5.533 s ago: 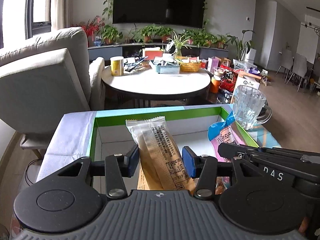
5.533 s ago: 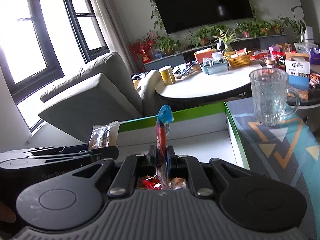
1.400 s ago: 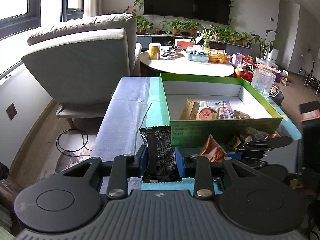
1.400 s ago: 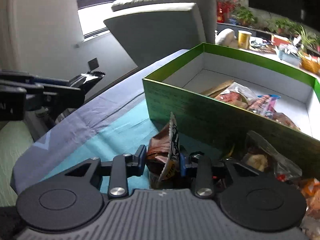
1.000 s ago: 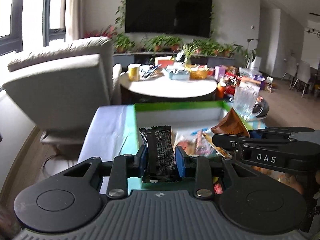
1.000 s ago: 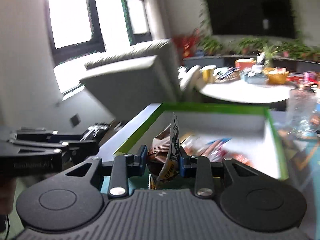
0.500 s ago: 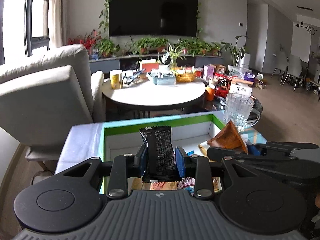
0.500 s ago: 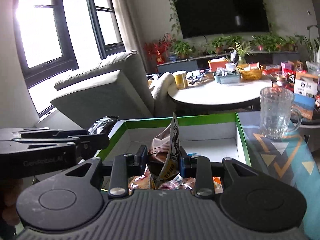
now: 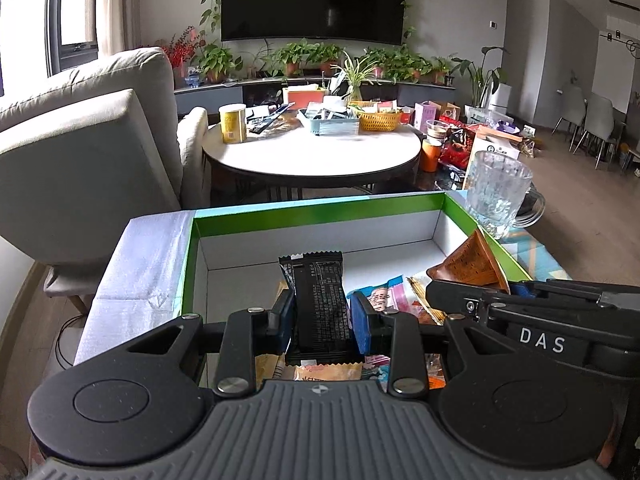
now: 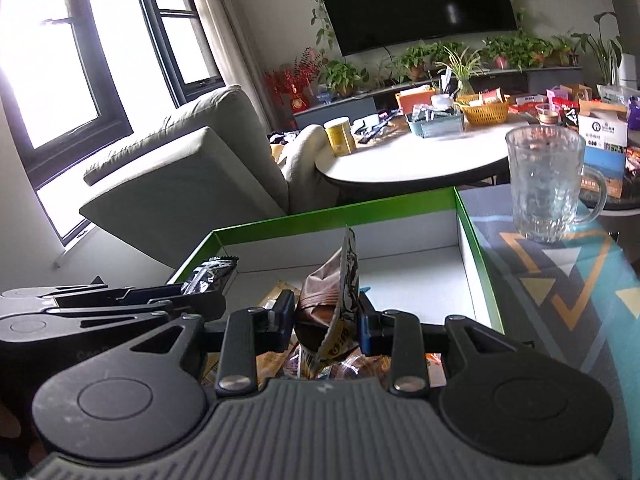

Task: Organize snacks
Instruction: 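Open both tools to drop the snacks into the green box, then grasp the clear bag of dark jerky with the left tool while the right tool grasps a pink-printed clear bag, then carry both bags over the green box and open the left tool, then open the right tool over the box while the left tool returns to the pile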

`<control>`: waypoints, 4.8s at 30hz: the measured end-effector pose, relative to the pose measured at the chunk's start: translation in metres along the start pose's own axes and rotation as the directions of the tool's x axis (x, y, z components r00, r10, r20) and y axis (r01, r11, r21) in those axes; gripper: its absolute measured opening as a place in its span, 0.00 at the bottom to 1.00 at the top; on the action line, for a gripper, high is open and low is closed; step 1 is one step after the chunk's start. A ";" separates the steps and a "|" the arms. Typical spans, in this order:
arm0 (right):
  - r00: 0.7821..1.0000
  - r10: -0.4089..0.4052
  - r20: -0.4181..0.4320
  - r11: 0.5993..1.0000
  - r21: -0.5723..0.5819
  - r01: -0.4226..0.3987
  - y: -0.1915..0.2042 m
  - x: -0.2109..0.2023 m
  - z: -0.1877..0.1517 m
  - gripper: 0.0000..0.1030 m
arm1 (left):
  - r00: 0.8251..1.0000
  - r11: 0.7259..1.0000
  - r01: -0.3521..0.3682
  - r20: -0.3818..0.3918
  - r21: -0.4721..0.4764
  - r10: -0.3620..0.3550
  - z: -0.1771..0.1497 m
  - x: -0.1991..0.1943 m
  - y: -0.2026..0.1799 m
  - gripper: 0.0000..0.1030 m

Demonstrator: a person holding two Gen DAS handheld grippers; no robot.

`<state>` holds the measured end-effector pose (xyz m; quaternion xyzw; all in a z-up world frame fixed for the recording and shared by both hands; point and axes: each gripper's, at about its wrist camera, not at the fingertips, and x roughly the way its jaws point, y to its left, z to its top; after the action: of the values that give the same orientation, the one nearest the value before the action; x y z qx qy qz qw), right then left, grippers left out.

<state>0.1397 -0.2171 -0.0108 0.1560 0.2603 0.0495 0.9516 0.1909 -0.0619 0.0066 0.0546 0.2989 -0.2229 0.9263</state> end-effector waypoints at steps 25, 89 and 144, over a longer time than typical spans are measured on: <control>1.000 -0.012 0.002 0.998 0.057 0.012 -0.010 -0.019 -0.006 0.63 | 0.999 0.999 -0.035 -0.007 0.001 0.035 -0.020 -0.039 0.004 0.42; 0.977 0.011 -0.211 0.999 0.035 -0.004 0.009 -0.043 -0.077 0.61 | 0.983 0.996 0.075 -0.169 0.036 -0.068 -0.100 -0.054 -0.010 0.28; 0.997 0.008 0.071 1.000 0.023 -0.010 -0.001 -0.082 -0.020 0.56 | 0.999 0.999 -0.038 0.022 0.023 0.038 -0.020 -0.039 0.002 0.37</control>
<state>0.0590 -0.2274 0.0119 0.1698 0.2263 0.0452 0.9581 0.1531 -0.0403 0.0123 0.0687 0.2850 -0.2093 0.9329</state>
